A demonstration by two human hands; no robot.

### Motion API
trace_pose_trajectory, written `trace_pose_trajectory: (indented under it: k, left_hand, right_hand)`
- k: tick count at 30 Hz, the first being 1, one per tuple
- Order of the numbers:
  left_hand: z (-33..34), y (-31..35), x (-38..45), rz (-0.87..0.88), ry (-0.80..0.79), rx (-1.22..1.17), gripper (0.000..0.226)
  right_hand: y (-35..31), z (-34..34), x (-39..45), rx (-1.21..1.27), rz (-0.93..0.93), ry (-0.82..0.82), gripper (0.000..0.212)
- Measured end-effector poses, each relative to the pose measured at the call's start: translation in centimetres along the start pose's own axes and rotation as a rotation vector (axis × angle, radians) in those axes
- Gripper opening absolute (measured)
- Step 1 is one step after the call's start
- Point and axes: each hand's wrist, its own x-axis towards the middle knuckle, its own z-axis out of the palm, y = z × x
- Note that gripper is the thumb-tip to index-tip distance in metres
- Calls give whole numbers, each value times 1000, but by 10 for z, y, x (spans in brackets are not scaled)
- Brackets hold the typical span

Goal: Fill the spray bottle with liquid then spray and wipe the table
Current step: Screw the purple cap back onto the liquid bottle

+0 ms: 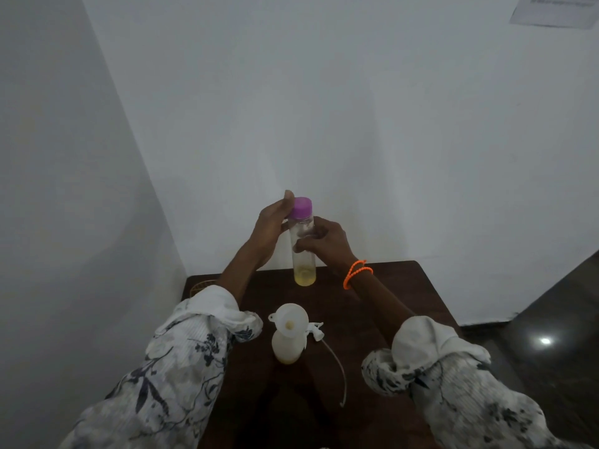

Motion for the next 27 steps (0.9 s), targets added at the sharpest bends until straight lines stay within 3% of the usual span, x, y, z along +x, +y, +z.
trace_pose_trajectory:
  k: [2,6,10,11,15,19,22,27]
  left_hand:
    - [2,2,1,-9,-5,61,80]
    - [-4,-2,5,-1,134,17,81]
    - [-11,-8,4,11,137,-32,26]
    - [-10,-9,3,9,139,-30,27]
    - [-5,-3,-4,5,115,-14,72]
    - [-4,-3,-6,39,56,96,67]
    - [-1,-6,-6,76,112,199,64]
    - [-2,-7,-4,78,192,129,64]
  right_hand:
    - [-1,1,-1,-26,-12,-5,28]
    - [2,-1,0,24,-9,4,31]
    - [5,-5,2,70,7,-10,33]
    - [5,-5,3,68,3,-16,34]
    - [7,0,4,85,6,-8,37]
    - [10,0,4,85,13,7,34]
    - [11,3,4,60,18,7,32]
    - [9,4,4,111,50,3,29]
